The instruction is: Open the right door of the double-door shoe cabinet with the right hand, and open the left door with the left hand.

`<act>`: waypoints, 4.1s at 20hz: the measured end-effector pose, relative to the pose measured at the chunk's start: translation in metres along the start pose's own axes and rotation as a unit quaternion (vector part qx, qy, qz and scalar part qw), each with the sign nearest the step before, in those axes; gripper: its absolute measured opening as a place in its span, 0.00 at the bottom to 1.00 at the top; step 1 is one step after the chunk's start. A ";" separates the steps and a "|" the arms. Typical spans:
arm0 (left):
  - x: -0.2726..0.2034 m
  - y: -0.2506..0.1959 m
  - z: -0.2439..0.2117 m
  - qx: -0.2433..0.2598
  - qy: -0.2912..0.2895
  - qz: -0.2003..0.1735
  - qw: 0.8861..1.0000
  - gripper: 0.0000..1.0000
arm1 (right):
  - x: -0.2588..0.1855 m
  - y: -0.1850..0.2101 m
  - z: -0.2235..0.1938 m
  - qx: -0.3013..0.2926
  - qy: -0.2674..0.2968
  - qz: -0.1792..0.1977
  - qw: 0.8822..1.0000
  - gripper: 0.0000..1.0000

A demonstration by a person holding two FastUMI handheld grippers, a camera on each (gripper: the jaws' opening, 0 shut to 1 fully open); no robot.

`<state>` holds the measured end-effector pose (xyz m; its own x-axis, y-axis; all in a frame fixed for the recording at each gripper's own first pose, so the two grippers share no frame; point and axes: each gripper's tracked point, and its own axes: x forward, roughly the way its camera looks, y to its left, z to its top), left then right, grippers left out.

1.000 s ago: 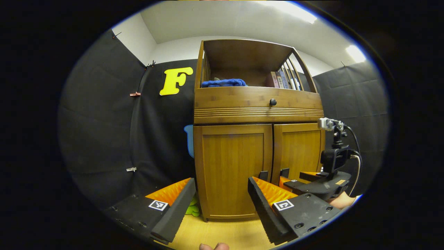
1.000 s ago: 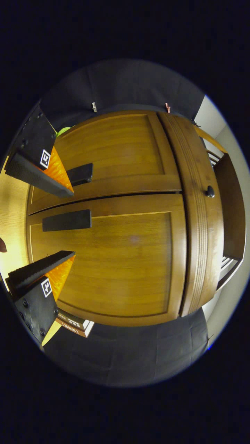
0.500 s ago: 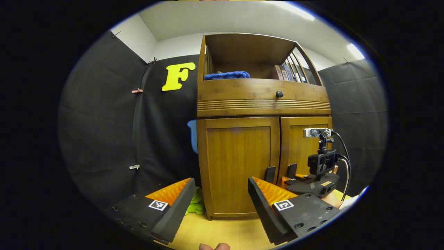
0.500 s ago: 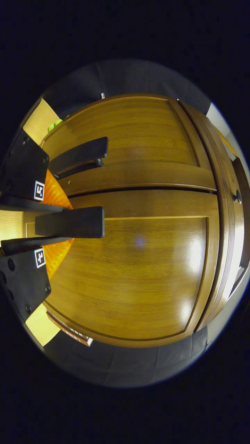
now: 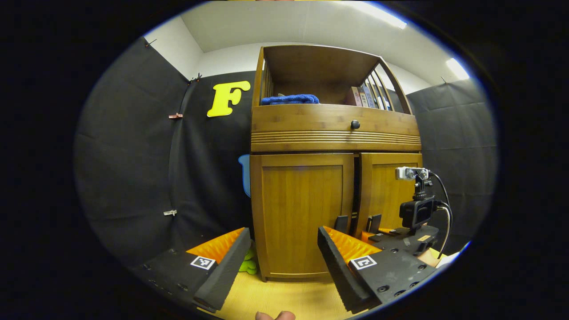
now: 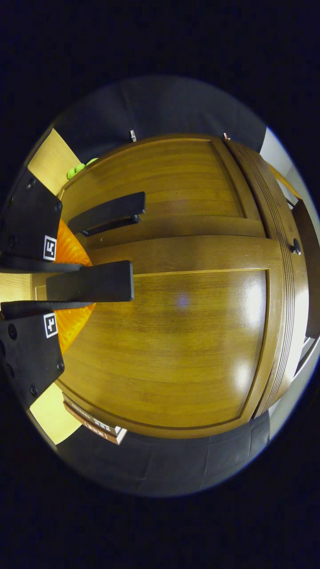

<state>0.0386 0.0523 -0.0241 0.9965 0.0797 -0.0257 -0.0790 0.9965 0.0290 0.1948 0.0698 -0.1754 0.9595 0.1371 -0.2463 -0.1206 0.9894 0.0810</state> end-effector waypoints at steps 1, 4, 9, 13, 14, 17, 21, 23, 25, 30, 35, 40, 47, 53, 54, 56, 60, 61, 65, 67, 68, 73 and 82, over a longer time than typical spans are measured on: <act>-0.003 -0.001 -0.001 -0.001 -0.001 -0.001 1.000 0.94 | -0.009 -0.002 -0.001 0.003 0.000 0.003 1.000 0.28; -0.011 -0.006 0.001 -0.003 -0.003 -0.001 1.000 0.92 | -0.038 -0.010 -0.003 0.001 -0.002 0.011 1.000 0.28; -0.023 -0.019 0.004 -0.005 -0.006 -0.004 1.000 0.95 | -0.085 -0.033 -0.006 0.015 -0.004 0.017 1.000 0.28; -0.027 -0.032 0.007 -0.004 -0.013 -0.009 1.000 0.95 | -0.121 -0.061 -0.010 0.016 -0.001 0.009 1.000 0.28; -0.028 -0.038 0.006 -0.004 -0.012 -0.014 1.000 0.95 | -0.129 -0.069 -0.010 0.018 0.002 0.005 1.000 0.28; -0.028 -0.055 0.007 -0.006 -0.013 -0.027 1.000 0.95 | -0.150 -0.092 -0.011 0.013 0.005 -0.008 1.000 0.27; -0.024 -0.074 0.007 -0.009 -0.014 -0.041 0.999 0.95 | -0.169 -0.116 -0.007 0.010 0.005 -0.020 1.000 0.27; -0.021 -0.084 0.004 -0.011 -0.011 -0.048 0.999 0.95 | -0.176 -0.125 -0.005 -0.005 0.002 -0.019 1.000 0.27; -0.017 -0.093 0.001 -0.010 -0.008 -0.054 0.998 0.95 | -0.178 -0.133 -0.006 -0.017 0.004 -0.023 1.000 0.26; -0.008 -0.111 0.000 -0.009 -0.006 -0.066 0.998 0.92 | -0.186 -0.153 -0.008 0.008 0.008 -0.030 0.999 0.26; 0.007 -0.122 -0.004 -0.016 -0.001 -0.070 0.997 0.95 | -0.195 -0.193 -0.006 0.015 0.004 -0.067 0.998 0.26; 0.023 -0.131 -0.011 -0.018 0.005 -0.073 0.997 0.95 | -0.202 -0.232 0.001 0.023 -0.003 -0.086 0.996 0.18; 0.054 -0.142 -0.030 -0.013 0.022 -0.072 0.997 0.95 | -0.210 -0.253 0.001 0.007 0.001 -0.087 0.996 0.18; 0.075 -0.150 -0.040 -0.014 0.027 -0.070 0.997 0.92 | -0.225 -0.277 0.017 -0.025 -0.025 -0.128 0.991 0.17; 0.079 -0.151 -0.041 -0.016 0.029 -0.069 0.997 0.92 | -0.228 -0.275 0.017 -0.021 -0.026 -0.123 0.992 0.27; 0.087 -0.152 -0.042 -0.018 0.028 -0.066 0.997 0.92 | -0.231 -0.272 0.014 -0.021 -0.024 -0.118 0.992 0.21; 0.108 -0.151 -0.052 -0.024 0.035 -0.060 0.997 0.95 | -0.242 -0.285 0.024 -0.006 -0.037 -0.151 0.988 0.47; 0.115 -0.150 -0.057 -0.024 0.036 -0.057 0.997 0.92 | -0.245 -0.292 0.026 -0.003 -0.039 -0.164 0.986 0.60; 0.147 -0.143 -0.080 -0.012 0.046 -0.045 0.998 0.91 | -0.262 -0.310 0.041 -0.004 -0.056 -0.193 0.979 0.94; 0.162 -0.141 -0.096 -0.008 0.059 -0.042 0.997 0.88 | -0.268 -0.310 0.049 0.000 -0.068 -0.195 0.978 0.93; 0.169 -0.141 -0.103 -0.007 0.066 -0.041 0.997 0.86 | -0.269 -0.310 0.050 -0.001 -0.071 -0.195 0.978 1.00; 0.201 -0.141 -0.125 -0.009 0.086 -0.030 0.996 0.67 | -0.261 -0.313 0.052 0.006 -0.067 -0.186 0.980 0.98; 0.213 -0.143 -0.137 -0.010 0.103 -0.013 0.995 0.35 | -0.259 -0.320 0.054 0.008 -0.067 -0.189 0.980 0.98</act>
<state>0.2581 -0.0692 -0.1703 0.9716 0.0561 -0.2297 -0.0564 0.9984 0.0052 -0.0017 -0.2846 -0.0852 0.9597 -0.2475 -0.1333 0.2528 0.9672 0.0245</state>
